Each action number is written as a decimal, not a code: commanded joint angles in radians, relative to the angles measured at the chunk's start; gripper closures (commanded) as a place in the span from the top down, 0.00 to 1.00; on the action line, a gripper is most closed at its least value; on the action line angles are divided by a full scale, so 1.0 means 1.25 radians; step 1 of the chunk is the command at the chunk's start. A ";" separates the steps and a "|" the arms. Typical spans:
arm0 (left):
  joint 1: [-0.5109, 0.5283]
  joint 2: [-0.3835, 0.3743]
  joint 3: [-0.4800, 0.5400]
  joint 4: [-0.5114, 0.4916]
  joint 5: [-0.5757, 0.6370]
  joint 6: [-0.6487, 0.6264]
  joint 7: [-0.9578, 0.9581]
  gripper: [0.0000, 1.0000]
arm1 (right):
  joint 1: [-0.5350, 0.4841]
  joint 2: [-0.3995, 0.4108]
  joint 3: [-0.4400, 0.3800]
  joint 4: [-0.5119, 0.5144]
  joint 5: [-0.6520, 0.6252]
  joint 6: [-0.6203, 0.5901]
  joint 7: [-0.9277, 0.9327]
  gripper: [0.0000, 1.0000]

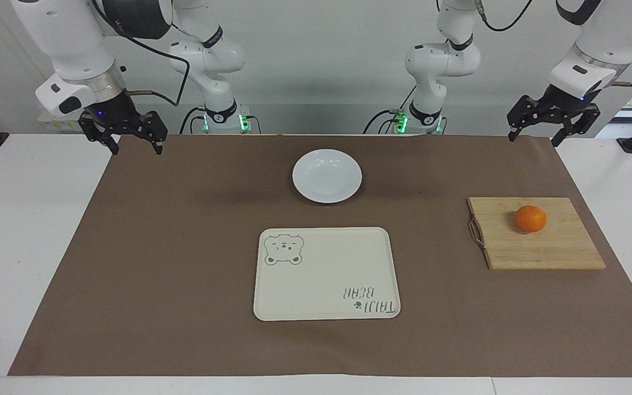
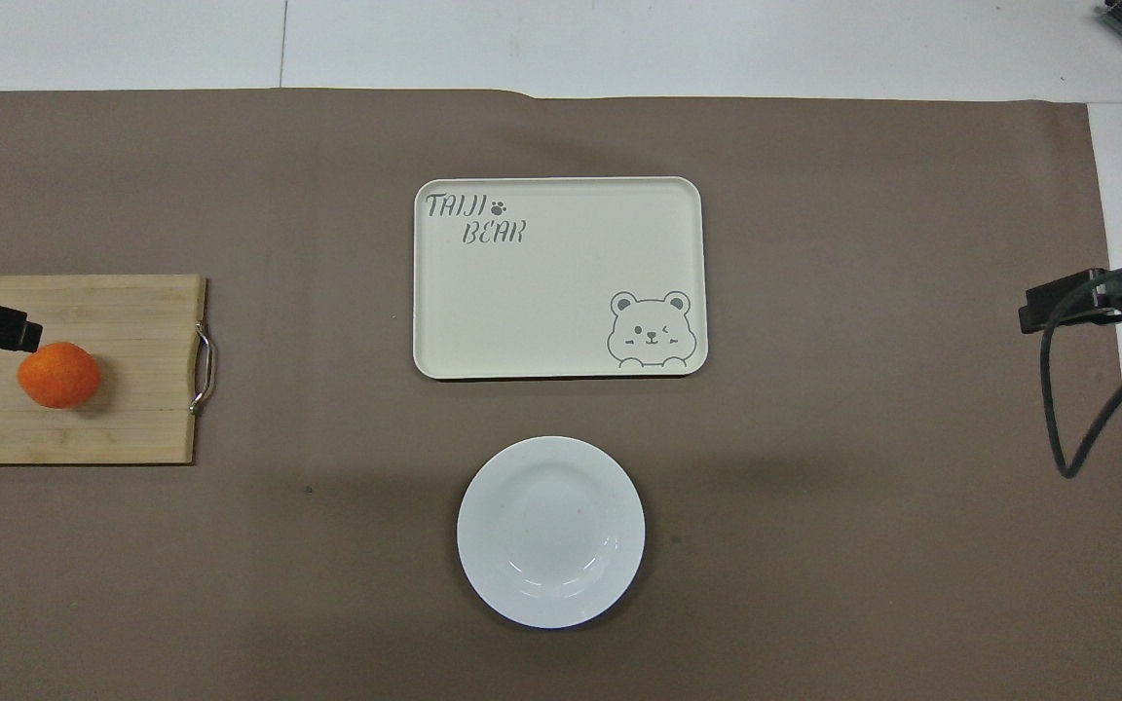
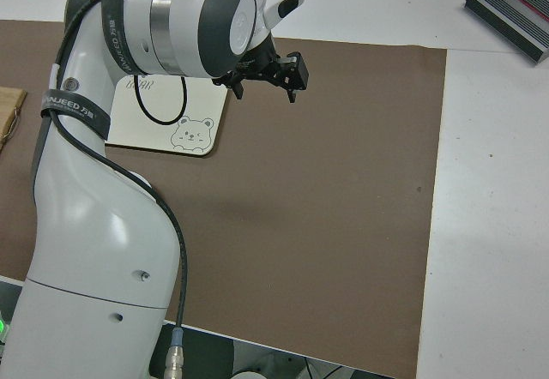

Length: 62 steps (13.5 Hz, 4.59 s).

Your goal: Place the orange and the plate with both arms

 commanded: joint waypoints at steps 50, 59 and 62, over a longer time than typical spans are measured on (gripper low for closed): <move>0.163 0.076 0.010 -0.406 -0.021 0.561 0.266 0.00 | -0.009 -0.013 0.007 -0.015 -0.001 0.004 -0.017 1.00; -0.091 -0.014 0.007 -0.397 -0.022 0.361 0.002 0.00 | -0.009 -0.013 0.007 -0.015 -0.001 0.004 -0.017 1.00; -0.213 -0.025 0.005 -0.402 -0.022 0.366 -0.211 0.00 | -0.009 -0.013 0.007 -0.015 -0.001 0.004 -0.017 1.00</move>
